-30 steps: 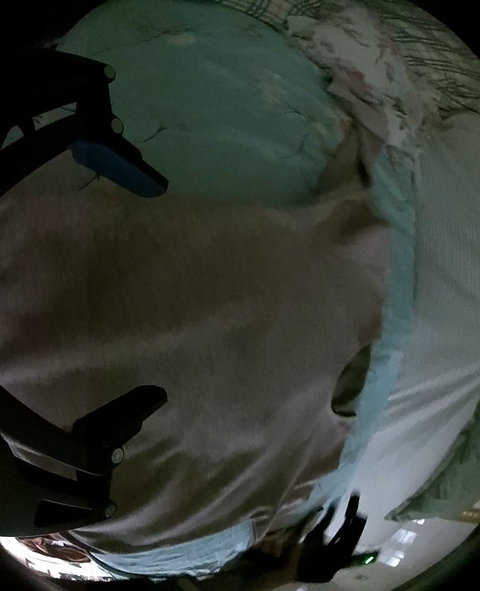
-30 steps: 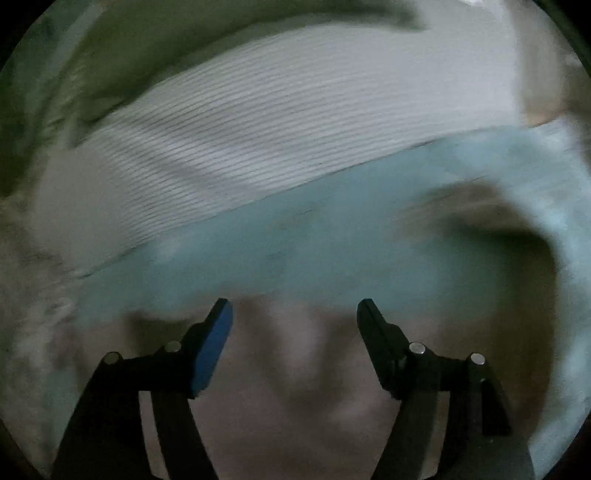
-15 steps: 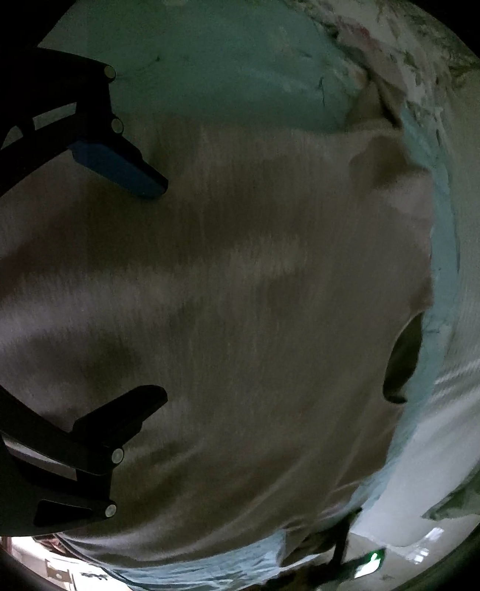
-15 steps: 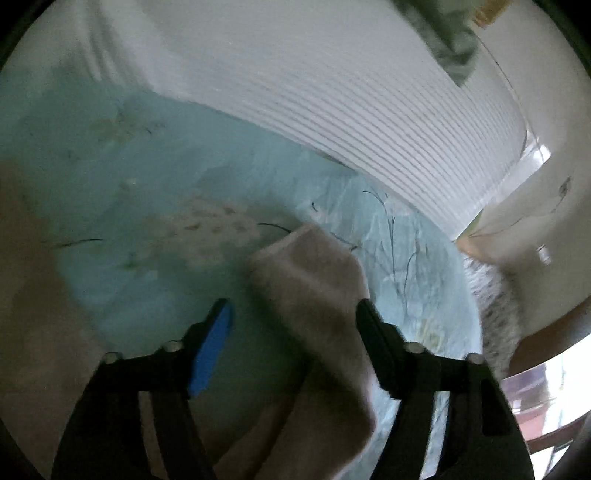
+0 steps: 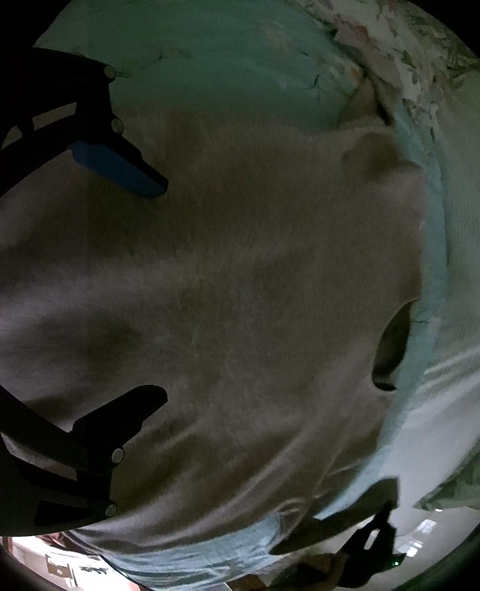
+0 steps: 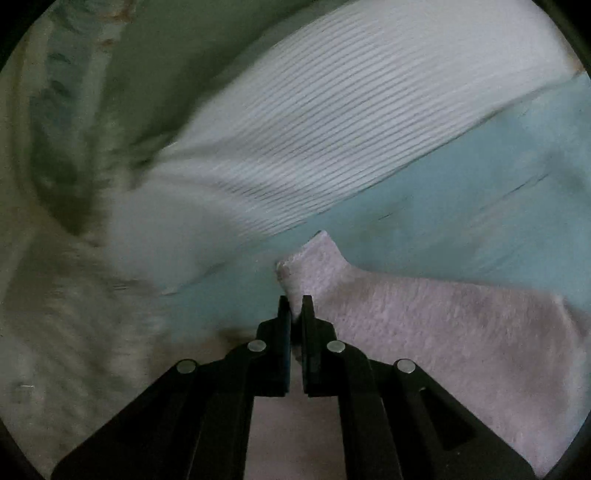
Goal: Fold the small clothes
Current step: 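Fold the held sleeve across the sweater body with the right tool, release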
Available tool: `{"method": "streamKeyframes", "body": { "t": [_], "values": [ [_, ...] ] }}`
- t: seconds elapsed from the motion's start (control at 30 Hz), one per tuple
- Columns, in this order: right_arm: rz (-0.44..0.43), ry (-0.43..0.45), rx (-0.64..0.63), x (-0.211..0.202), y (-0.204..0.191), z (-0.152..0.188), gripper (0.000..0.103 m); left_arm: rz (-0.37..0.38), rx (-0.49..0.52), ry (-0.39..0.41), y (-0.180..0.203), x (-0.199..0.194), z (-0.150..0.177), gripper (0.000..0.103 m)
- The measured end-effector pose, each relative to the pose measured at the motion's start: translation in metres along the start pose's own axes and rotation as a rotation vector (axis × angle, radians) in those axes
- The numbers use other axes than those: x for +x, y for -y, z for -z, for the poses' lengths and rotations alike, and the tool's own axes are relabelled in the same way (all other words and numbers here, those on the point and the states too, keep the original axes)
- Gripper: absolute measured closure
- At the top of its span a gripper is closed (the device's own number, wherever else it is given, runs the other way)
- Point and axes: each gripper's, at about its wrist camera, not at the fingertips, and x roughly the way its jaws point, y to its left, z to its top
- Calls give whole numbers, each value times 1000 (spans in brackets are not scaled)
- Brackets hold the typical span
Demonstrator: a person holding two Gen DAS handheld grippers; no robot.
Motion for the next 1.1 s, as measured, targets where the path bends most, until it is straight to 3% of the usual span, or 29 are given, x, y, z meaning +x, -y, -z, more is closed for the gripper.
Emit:
{"method": "streamKeyframes", "body": {
  "t": [0.13,0.3,0.4,0.5,0.53,0.57,0.6,0.67,0.8,0.93,1.03,1.1],
  "values": [
    [-169,-99,45,80,-57,59,98,11,-19,34,-8,-13,1,1],
    [-261,-242,100,171,-97,126,98,20,-48,67,-27,-28,4,1],
    [-285,-337,93,211,-111,158,96,29,-64,92,-39,-35,3,1],
    [-244,-415,87,225,-114,189,94,49,-91,110,-52,-38,0,1],
    [-231,-430,98,229,-111,193,91,54,-96,111,-54,-37,-3,1],
    [-217,-439,117,229,-105,195,82,60,-102,114,-59,-37,-4,1],
    [-217,-432,127,224,-101,194,60,66,-106,118,-62,-35,-8,1],
    [-224,-378,121,199,-94,187,44,71,-108,122,-68,-33,-12,1],
    [-237,-260,79,140,-91,176,44,105,-108,132,-75,-21,-35,1],
    [-183,-113,37,53,-79,173,41,192,-137,113,-77,10,-81,1],
    [-135,-47,28,1,-63,181,38,182,-154,74,-76,42,-110,4],
    [-48,1,4,-32,-50,190,38,143,-165,65,-78,58,-127,8]
  ]
}}
